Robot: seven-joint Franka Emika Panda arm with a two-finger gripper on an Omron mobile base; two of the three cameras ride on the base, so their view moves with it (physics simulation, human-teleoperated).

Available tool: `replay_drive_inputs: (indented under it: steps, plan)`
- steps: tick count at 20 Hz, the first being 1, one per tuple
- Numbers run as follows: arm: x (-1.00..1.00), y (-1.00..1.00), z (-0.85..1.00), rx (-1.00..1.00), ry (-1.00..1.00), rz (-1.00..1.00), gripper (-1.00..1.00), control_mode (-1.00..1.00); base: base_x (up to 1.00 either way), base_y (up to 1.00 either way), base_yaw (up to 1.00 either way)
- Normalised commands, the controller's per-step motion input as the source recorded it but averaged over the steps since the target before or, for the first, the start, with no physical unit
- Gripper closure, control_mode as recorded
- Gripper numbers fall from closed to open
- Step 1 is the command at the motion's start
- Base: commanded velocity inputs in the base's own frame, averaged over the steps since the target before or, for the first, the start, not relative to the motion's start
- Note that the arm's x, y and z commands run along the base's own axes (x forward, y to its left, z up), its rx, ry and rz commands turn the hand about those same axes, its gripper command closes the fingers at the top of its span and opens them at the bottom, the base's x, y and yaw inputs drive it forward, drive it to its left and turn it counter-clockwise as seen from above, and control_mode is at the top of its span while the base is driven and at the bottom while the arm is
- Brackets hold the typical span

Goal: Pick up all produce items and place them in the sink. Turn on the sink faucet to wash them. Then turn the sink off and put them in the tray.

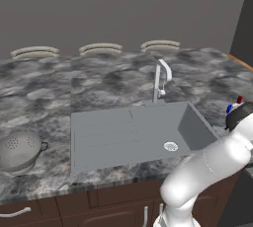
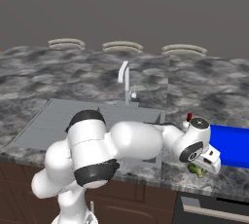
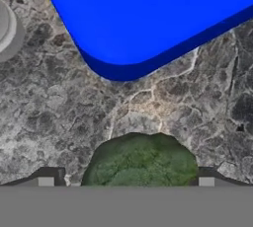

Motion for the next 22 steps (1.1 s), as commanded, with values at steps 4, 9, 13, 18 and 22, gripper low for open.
replay_drive_inputs:
  steps: [4, 9, 13, 18, 22]
  plan:
    - [-0.02, 0.0, 0.0, 0.0, 0.0, 0.0, 1.0, -1.0, 0.0, 0.0, 0.0]
    - [-0.62, 0.3, 0.72, 0.0, 0.0, 0.0, 1.0, -1.0, 0.0, 0.0, 0.0]
    - [-0.89, 0.76, 0.45, 0.0, 0.05, 0.0, 1.0, -1.0, 0.0, 0.0, 0.0]
    - [-0.47, 1.0, 0.05, 0.0, 0.02, 0.0, 1.0, -1.0, 0.0, 0.0, 0.0]
    - [0.23, 1.0, 0.22, 0.0, 0.0, 0.02, 1.0, -1.0, 0.0, 0.0, 0.0]
